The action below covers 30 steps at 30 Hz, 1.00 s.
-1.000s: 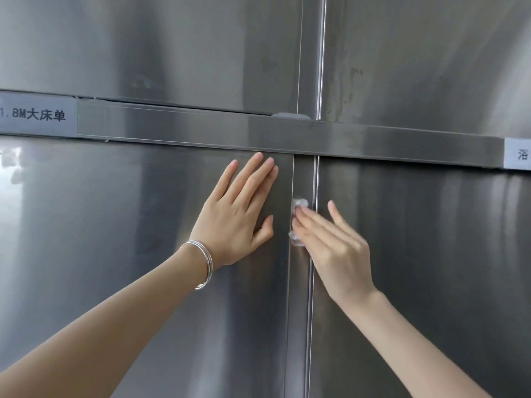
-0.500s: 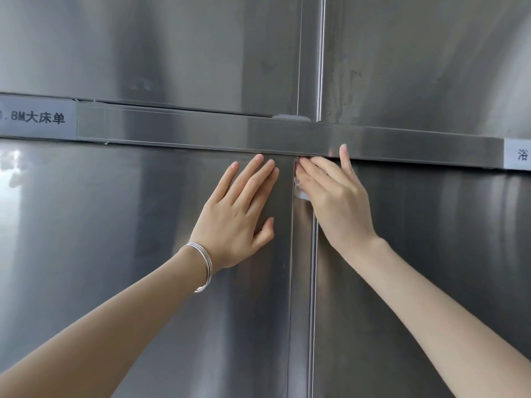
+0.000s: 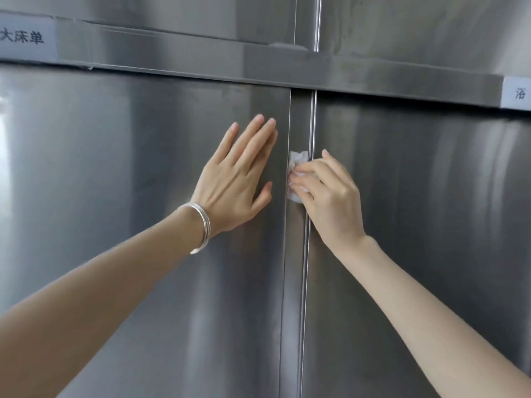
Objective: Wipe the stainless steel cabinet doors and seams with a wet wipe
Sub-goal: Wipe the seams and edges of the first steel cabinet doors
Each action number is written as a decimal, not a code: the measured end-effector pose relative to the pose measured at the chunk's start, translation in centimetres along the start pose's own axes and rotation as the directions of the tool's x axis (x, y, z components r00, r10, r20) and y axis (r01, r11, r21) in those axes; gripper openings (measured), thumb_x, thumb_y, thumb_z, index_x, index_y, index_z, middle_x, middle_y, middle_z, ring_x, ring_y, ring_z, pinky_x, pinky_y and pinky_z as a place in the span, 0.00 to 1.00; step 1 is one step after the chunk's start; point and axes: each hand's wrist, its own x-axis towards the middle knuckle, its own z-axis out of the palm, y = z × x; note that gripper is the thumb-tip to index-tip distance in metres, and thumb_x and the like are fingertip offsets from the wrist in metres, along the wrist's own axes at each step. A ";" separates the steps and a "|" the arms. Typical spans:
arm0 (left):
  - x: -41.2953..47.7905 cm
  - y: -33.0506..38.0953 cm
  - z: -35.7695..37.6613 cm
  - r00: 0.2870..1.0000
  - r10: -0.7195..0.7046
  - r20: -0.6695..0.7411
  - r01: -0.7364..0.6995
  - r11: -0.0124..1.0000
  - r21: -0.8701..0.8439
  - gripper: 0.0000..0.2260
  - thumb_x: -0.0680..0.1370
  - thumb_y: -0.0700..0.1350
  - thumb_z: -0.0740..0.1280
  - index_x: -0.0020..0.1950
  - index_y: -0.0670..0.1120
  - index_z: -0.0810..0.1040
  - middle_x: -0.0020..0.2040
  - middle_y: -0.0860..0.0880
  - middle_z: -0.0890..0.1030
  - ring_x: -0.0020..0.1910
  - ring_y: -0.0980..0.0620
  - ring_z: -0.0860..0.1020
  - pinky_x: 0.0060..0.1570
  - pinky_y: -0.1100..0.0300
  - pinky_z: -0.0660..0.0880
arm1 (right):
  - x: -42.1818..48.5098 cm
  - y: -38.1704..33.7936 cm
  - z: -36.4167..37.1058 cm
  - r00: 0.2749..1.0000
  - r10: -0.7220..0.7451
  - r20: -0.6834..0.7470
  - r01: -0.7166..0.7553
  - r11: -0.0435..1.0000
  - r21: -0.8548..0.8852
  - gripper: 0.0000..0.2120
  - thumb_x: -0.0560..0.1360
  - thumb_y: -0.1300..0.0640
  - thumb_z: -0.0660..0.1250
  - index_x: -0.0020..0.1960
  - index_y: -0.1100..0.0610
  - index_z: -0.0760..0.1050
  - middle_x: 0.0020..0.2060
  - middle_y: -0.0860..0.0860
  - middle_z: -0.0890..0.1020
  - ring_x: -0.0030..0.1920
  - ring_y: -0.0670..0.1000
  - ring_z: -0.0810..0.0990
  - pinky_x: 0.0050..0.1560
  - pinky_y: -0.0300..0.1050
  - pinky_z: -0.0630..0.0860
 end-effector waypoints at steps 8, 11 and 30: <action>-10.1 6.9 2.9 0.998 -0.058 -0.040 0.056 0.997 -0.058 0.32 0.74 0.48 0.60 0.75 0.37 0.60 0.77 0.40 0.57 0.77 0.44 0.52 0.76 0.47 0.50 | -12.1 -3.6 -2.4 0.984 -0.118 0.130 0.126 0.991 -0.049 0.11 0.74 0.65 0.69 0.34 0.58 0.80 0.33 0.51 0.80 0.37 0.53 0.81 0.61 0.53 0.73; -11.1 7.5 3.1 0.997 -0.070 -0.043 0.067 0.995 -0.069 0.31 0.74 0.48 0.60 0.75 0.36 0.61 0.77 0.40 0.57 0.77 0.44 0.53 0.76 0.47 0.50 | -8.4 -2.6 -1.7 0.993 -0.097 0.072 0.104 0.990 -0.097 0.09 0.72 0.65 0.71 0.33 0.59 0.80 0.31 0.51 0.80 0.34 0.54 0.79 0.60 0.54 0.73; -11.8 7.9 3.4 0.999 -0.013 -0.051 0.010 0.998 -0.064 0.29 0.76 0.46 0.56 0.75 0.35 0.60 0.77 0.42 0.59 0.77 0.45 0.55 0.76 0.48 0.51 | -18.9 -7.4 -3.7 0.979 -0.005 0.202 0.016 0.999 -0.050 0.08 0.77 0.64 0.64 0.44 0.59 0.82 0.47 0.51 0.83 0.50 0.49 0.81 0.42 0.42 0.65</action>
